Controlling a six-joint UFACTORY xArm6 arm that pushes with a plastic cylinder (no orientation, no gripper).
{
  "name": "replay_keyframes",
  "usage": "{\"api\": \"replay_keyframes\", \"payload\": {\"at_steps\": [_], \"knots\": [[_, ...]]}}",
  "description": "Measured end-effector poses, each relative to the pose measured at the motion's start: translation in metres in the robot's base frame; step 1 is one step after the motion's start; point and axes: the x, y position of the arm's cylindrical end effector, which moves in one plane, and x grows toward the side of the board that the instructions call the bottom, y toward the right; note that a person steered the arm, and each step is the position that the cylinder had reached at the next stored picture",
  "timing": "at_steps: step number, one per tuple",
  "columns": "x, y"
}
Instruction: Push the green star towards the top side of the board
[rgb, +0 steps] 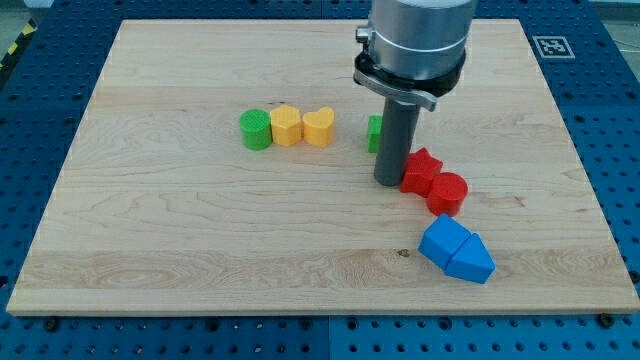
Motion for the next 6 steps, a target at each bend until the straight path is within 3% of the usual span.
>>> {"api": "replay_keyframes", "payload": {"at_steps": [2, 5, 6], "knots": [[0.000, 0.037], [-0.022, -0.006], [-0.050, -0.006]]}}
